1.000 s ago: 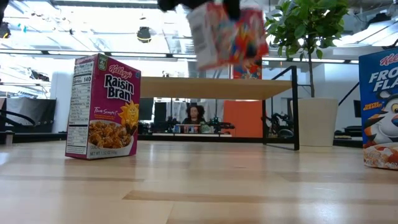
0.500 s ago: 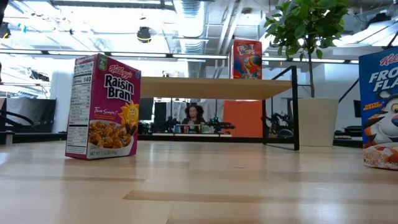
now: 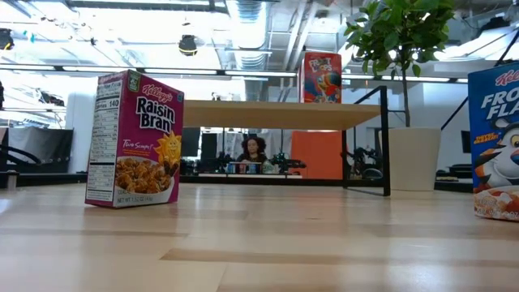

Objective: Stack cereal on shelf
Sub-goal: Put the red cereal box on the shelf aligned with the other red cereal boxes

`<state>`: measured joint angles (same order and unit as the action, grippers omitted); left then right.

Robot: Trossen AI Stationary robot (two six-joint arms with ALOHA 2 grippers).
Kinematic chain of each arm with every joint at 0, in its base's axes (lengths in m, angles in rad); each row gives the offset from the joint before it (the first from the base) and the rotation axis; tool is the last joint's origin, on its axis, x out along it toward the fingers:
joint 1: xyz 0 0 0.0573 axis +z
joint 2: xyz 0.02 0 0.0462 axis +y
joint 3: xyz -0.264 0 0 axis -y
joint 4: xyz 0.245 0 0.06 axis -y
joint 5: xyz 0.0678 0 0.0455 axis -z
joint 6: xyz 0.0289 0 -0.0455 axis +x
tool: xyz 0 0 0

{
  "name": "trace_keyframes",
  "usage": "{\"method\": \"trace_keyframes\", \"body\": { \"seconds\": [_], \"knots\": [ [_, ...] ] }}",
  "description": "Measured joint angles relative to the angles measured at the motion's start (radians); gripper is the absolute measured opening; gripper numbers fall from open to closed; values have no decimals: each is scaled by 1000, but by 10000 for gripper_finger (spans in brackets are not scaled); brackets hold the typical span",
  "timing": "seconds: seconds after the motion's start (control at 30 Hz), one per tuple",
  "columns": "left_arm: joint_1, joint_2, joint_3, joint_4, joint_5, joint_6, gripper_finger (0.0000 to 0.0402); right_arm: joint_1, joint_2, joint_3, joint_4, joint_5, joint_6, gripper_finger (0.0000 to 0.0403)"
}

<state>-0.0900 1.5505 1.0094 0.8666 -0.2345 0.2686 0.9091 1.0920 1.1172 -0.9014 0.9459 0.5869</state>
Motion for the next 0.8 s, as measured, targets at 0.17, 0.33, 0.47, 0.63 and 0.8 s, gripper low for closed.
{"method": "trace_keyframes", "body": {
  "seconds": [0.17, 0.33, 0.47, 0.63, 0.8],
  "knots": [
    [65, 31, -119, 180, 1, -44, 144, -18, 9, 0, 21, 1, 0, 127],
    [84, 69, -122, 172, -55, -22, 144, -41, 9, 0, 23, 5, 0, 127],
    [85, 73, -122, 157, -131, -7, 144, -56, 9, 0, 29, 7, 0, 127],
    [85, 108, -120, 109, -154, -52, 144, -65, 9, 0, 28, 7, 0, 127],
    [70, 193, -121, 194, -273, -34, 144, -68, 9, 0, 27, 7, -1, 127]
  ]
}}
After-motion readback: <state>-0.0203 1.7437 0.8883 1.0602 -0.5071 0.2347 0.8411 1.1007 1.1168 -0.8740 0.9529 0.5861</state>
